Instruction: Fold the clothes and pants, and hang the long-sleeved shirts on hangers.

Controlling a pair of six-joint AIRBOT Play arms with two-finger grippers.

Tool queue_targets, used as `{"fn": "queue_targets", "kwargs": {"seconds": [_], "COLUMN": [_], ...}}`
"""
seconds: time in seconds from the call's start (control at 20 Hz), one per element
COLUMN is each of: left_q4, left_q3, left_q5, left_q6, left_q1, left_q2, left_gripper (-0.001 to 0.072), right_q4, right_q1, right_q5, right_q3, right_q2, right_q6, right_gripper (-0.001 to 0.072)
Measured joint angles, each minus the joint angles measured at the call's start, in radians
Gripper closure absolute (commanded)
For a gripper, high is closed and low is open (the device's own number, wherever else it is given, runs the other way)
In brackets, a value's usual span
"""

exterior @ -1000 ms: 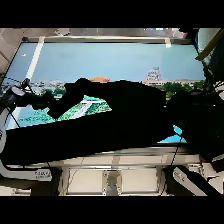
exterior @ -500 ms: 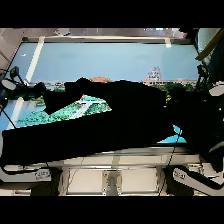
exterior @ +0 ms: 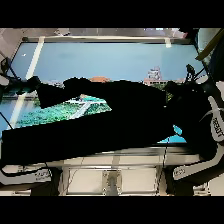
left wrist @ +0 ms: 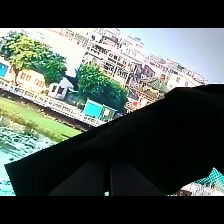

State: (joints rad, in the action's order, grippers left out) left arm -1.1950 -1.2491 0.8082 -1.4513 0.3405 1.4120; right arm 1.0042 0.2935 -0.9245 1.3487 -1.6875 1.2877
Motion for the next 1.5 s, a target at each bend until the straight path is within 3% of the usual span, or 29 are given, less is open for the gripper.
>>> {"fn": "queue_targets", "kwargs": {"seconds": [0.2,0.35,0.4,0.5,0.7,1.2,1.35,1.4,1.5], "left_q4": [-0.006,-0.008,-0.008,-0.008,-0.036,-0.356,-0.431,-0.45,-0.473], "left_q3": [-0.002,-0.002,-0.002,-0.002,-0.013,-0.138,-0.144,-0.145,-0.146], "left_q5": [-0.009,-0.016,-0.016,-0.021,-0.054,-0.254,-0.261,-0.249,-0.2], "left_q6": [0.0,0.0,0.0,0.0,0.0,0.0,0.0,0.0,0.0], "left_q1": [0.0,0.001,0.001,0.001,0.011,0.062,0.079,0.088,0.108], "left_q2": [-0.001,-0.001,-0.001,-0.001,-0.003,-0.098,-0.102,-0.1,-0.085], "left_gripper": [0.0703,0.0703,0.0702,0.0703,0.0703,0.0704,0.0703,0.0703,0.0703], "right_q4": [-0.005,-0.006,-0.009,-0.015,-0.023,0.044,0.055,0.057,0.062], "right_q1": [0.0,0.0,0.0,0.0,0.001,0.056,0.06,0.058,0.048], "right_q5": [-0.033,-0.047,-0.048,-0.051,-0.04,-0.122,-0.127,-0.129,-0.129], "right_q3": [0.034,0.042,0.043,0.045,0.052,0.185,0.197,0.199,0.201], "right_q2": [-0.067,-0.086,-0.089,-0.093,-0.095,-0.044,-0.037,-0.036,-0.039], "right_q6": [-0.003,-0.018,-0.021,-0.025,-0.026,0.052,0.069,0.072,0.078], "right_gripper": [0.0277,0.0335,0.0385,0.0695,0.0696,0.0697,0.0695,0.0655,0.0411]}}
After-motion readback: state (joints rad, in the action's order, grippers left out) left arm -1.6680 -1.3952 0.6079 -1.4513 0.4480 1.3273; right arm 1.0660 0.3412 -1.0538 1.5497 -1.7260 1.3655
